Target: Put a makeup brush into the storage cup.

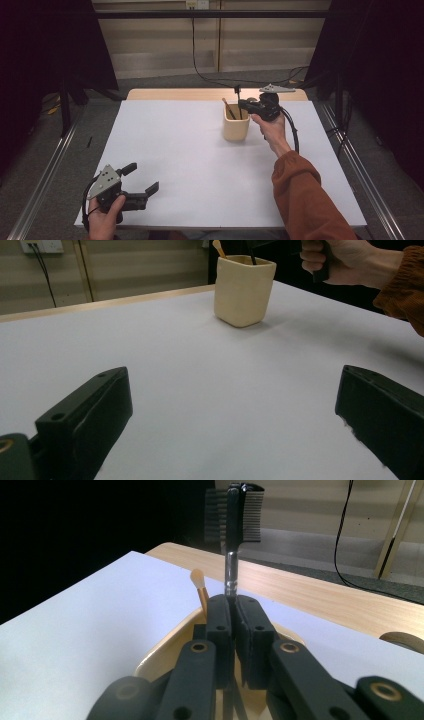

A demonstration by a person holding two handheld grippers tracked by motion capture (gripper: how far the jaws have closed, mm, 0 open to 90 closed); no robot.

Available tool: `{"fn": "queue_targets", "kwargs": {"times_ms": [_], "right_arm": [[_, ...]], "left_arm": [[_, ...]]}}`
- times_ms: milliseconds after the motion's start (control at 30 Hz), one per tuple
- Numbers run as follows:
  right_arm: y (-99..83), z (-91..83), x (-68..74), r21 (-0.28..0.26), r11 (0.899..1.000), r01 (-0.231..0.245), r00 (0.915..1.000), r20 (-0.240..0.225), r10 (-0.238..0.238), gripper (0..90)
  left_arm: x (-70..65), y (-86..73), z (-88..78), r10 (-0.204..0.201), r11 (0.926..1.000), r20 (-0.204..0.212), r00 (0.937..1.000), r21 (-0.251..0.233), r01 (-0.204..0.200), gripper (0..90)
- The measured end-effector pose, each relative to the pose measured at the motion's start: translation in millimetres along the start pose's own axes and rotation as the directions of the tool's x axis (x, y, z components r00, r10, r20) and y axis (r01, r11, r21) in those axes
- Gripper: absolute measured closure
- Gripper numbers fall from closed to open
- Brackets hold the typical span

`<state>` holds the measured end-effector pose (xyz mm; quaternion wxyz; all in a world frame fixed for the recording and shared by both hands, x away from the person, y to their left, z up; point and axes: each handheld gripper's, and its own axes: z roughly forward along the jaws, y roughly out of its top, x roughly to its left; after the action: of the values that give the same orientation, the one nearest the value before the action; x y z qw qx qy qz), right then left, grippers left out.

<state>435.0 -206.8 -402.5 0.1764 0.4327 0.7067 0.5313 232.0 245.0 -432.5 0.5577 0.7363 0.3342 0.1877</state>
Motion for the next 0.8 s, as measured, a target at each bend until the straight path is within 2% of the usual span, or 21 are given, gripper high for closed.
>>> {"fn": "queue_targets", "kwargs": {"times_ms": [133,233,333,400,467,533,733,800], "right_arm": [[0.4,-1.2,-0.3,-0.002,1.000,-0.010,0.9999,0.003,0.010,71.0],[0.3,-1.4,0.7,-0.001,1.000,0.000,1.0000,0.003,0.000,62.5],[1.4,-1.8,2.9,-0.008,1.000,0.002,1.0000,-0.004,-0.002,48.3],[2.7,-2.3,4.4,-0.012,1.000,0.009,1.0000,-0.001,-0.009,35.3],[3.7,-2.0,6.2,0.002,1.000,0.024,0.9995,0.022,-0.024,26.7],[3.1,-1.6,7.2,0.012,0.999,0.033,0.9993,0.018,-0.033,23.3],[4.5,-4.8,7.0,-0.001,1.000,0.007,0.9997,0.024,-0.007,6.2],[5.3,-7.0,6.4,-0.010,1.000,0.000,0.9999,0.014,0.000,4.8]], "left_arm": [[0.1,-0.3,-0.6,-0.001,1.0000,0.000,1.0000,-0.001,0.001,1.7],[-0.1,-0.2,-0.8,-0.002,1.0000,-0.001,1.0000,-0.003,0.002,1.7],[-0.1,-0.1,-0.5,0.000,1.0000,0.002,1.0000,-0.002,0.000,1.7],[0.0,-0.1,-0.3,-0.004,1.0000,0.002,1.0000,0.000,0.004,1.7],[0.2,0.1,0.2,0.001,1.0000,0.004,1.0000,0.000,-0.001,1.7],[-0.1,0.0,0.6,0.000,1.0000,0.004,1.0000,0.001,0.000,1.7],[-0.5,0.1,1.2,-0.005,1.0000,0.004,1.0000,0.002,0.005,1.7],[-0.1,0.4,1.5,0.000,1.0000,0.003,1.0000,0.003,0.000,1.7]]}}
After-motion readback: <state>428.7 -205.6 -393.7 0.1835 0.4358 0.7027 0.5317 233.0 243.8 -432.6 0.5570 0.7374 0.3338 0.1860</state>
